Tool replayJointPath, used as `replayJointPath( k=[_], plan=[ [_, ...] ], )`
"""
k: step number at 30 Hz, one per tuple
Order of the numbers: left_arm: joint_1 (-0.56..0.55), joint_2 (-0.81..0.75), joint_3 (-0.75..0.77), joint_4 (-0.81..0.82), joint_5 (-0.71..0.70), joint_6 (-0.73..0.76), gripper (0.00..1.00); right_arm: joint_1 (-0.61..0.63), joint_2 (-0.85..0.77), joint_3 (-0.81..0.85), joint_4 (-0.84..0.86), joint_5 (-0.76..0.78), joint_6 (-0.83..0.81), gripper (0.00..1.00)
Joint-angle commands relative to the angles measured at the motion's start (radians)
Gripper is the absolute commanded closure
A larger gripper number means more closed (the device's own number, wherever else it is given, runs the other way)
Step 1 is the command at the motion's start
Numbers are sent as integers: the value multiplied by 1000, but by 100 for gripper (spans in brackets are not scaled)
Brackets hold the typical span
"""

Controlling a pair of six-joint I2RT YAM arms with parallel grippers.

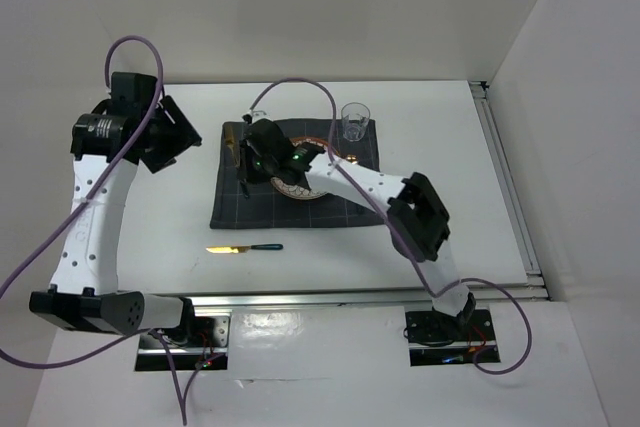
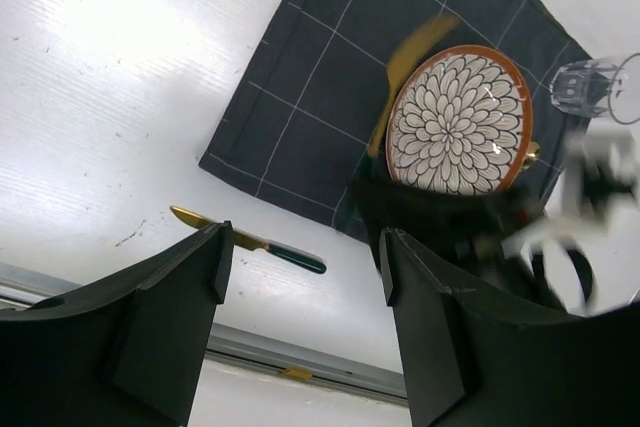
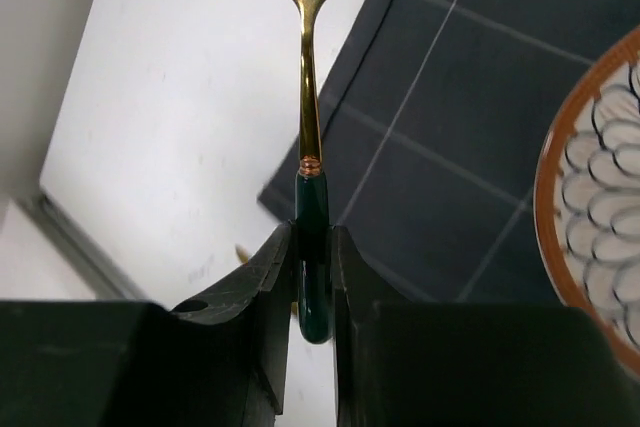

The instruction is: Set the dinner table for one person

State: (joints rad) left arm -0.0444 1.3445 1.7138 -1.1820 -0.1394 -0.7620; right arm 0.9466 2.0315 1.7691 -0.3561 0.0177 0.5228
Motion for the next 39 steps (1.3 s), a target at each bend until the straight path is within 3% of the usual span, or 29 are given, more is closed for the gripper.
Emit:
replayJointPath(
  k=[1,5,7,15,23,26,27,28,32,36,39],
  plan=[
    [6,-59,43,-36,15,18,23,-12,140,143,85,56,155,100],
    [6,-80,52,-60,15,18,23,-12,312,372,31,123,227,100],
    [6,-90,40,-61,26,27,23,-12,377,401,11,155,273,100],
    [15,-110,-8,-70,35,56,23,8,407,349,65,306,341,100],
    [15,-97,10,-70,35,76,23,-46,455,349,39,232,381,99],
    [24,-97,10,-70,21,76,23,-46,455,349,39,232,371,83],
    [25,-97,10,-70,21,85,23,-46,455,349,39,232,359,74],
    [25,-97,10,-70,21,86,23,-46,455,349,39,223,359,57],
    [34,-97,10,-70,31,86,23,-46,421,328,58,203,303,35],
    [34,-97,20,-70,31,86,23,-46,322,291,49,183,244,30],
    [34,-97,29,-70,31,95,23,-46,184,161,77,136,133,30]
  ],
)
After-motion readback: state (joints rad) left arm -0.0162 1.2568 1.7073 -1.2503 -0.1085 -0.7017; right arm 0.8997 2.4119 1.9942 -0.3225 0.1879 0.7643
